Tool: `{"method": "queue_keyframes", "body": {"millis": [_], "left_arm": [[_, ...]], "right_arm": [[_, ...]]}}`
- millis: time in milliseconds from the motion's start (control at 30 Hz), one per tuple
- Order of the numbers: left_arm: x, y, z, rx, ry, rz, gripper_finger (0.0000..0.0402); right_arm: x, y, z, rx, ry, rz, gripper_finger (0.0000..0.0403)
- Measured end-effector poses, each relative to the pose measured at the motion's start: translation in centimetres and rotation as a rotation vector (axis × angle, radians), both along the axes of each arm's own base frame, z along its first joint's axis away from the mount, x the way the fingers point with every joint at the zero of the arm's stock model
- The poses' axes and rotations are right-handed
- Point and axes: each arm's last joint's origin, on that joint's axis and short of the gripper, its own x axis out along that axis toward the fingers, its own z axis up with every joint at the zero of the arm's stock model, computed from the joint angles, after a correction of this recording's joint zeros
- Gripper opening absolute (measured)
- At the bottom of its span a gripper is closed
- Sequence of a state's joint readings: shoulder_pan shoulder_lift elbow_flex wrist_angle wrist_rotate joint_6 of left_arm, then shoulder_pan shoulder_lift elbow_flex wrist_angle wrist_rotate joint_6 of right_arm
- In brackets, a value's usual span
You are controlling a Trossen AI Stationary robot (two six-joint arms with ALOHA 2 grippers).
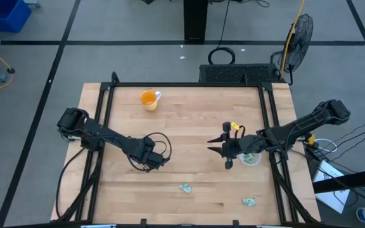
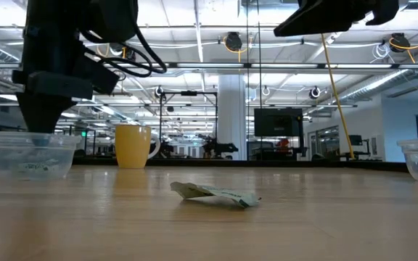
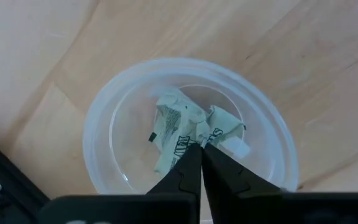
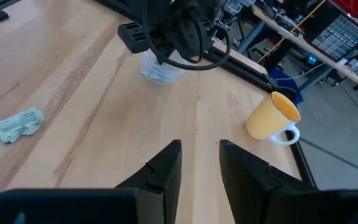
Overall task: Pick and place items into bin
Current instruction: Put the stevia packet into the left transparent bin
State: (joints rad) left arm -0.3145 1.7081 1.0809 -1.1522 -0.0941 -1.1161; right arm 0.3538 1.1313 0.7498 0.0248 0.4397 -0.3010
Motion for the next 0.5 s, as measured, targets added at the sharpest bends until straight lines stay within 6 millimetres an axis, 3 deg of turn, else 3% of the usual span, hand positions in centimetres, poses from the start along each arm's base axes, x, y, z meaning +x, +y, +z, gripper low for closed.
{"method": "queue_keyframes", "body": {"millis": [300, 500], "left_arm": [[0.0, 0.0, 0.0, 0.007, 0.002, -0.065, 0.0078], [0.5, -0.1, 1.3, -0.004, 0.008, -0.096, 0.0087]], "right_arm": [[-0.2, 0.0, -0.6, -0.029, 0.013, 0.034, 0.01], [0.2, 0.9, -1.5, 0.041, -0.009, 0.273, 0.0117]]}}
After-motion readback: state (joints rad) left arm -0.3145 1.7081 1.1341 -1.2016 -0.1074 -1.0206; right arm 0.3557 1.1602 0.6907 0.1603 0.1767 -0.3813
